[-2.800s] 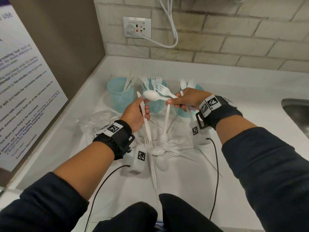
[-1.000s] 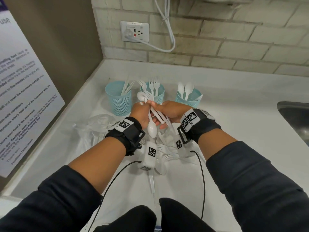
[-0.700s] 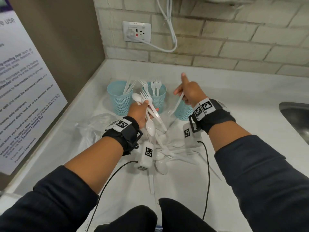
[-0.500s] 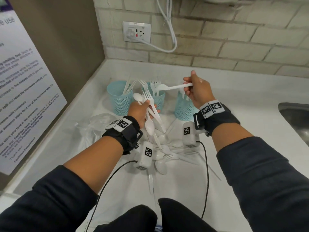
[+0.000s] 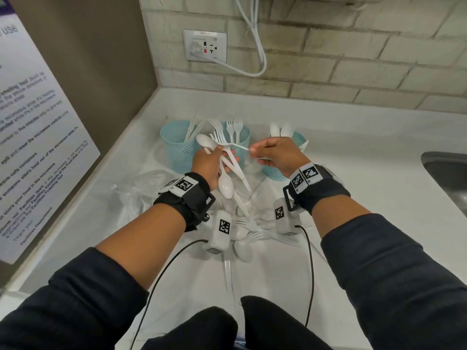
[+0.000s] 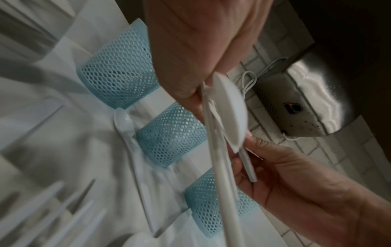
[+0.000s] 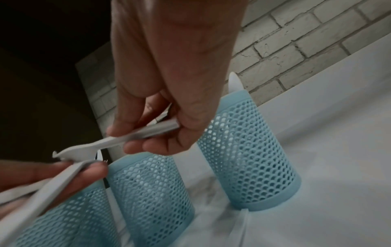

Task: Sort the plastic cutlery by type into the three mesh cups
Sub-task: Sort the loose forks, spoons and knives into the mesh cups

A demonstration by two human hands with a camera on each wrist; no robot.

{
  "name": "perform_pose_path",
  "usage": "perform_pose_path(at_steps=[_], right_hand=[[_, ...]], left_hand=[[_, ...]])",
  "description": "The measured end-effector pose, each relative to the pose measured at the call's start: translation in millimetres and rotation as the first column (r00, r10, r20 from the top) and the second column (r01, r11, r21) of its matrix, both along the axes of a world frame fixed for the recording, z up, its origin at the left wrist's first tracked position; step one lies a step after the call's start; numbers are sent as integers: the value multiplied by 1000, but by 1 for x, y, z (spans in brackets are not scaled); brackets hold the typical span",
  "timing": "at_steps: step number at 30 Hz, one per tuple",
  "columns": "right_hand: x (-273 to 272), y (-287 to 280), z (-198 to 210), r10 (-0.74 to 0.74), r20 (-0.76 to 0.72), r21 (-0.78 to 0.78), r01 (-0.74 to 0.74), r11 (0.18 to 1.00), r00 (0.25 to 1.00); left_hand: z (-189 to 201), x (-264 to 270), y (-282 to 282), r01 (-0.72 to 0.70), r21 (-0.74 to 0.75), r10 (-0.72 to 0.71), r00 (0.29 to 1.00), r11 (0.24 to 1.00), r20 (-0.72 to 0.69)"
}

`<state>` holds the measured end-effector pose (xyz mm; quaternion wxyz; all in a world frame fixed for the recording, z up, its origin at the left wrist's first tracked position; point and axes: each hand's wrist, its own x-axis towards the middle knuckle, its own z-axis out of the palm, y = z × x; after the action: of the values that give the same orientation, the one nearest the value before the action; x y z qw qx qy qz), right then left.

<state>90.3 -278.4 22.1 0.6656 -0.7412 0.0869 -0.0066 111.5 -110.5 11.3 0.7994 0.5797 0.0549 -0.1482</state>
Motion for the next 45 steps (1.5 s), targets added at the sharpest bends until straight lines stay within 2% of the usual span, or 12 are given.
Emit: perform_pose_path(at_steps=[3, 10, 14, 18, 22, 27, 30, 33, 35, 41, 45], right_hand=[[-1, 5, 0, 35, -54, -84, -39, 996, 998], [2, 20, 5, 154, -206, -79, -173, 982, 966], [5, 30, 9, 199, -313, -224, -276, 935, 929], [10, 38, 13, 147, -326, -262, -238, 935, 934], [21, 38, 18, 129, -333, -259, -222, 940, 934], [29, 34, 29, 107, -220, -85, -128, 988, 970], [36, 36, 34, -4, -18, 17, 4, 1000, 1000], [47, 40, 36, -159, 212, 145, 130, 981, 964], [52, 44, 38, -197, 288, 188, 147, 971, 937], [62, 52, 30, -264, 314, 123, 237, 964, 912], [65, 55, 16, -265, 254, -41, 284, 958, 930]], left_hand=[[-1, 0, -1, 0, 0, 0, 1000, 1000, 4], [0, 1, -1, 16, 25, -16, 1000, 1000, -2], [2, 0, 0, 38, -14, -38, 999, 999, -17], [3, -1, 2, 47, 7, -47, 999, 999, -28], [5, 1, 6, 71, -44, -72, 997, 997, -28], [11, 4, 9, 80, -95, -82, 996, 992, -22], [10, 7, 13, 59, -75, -61, 998, 995, -21], [9, 9, 15, 53, -74, -55, 998, 996, -22], [8, 10, 17, 57, -76, -59, 998, 995, -25], [10, 10, 21, 73, -100, -77, 996, 992, -39], [11, 8, 22, 110, -92, -113, 993, 990, -24]])
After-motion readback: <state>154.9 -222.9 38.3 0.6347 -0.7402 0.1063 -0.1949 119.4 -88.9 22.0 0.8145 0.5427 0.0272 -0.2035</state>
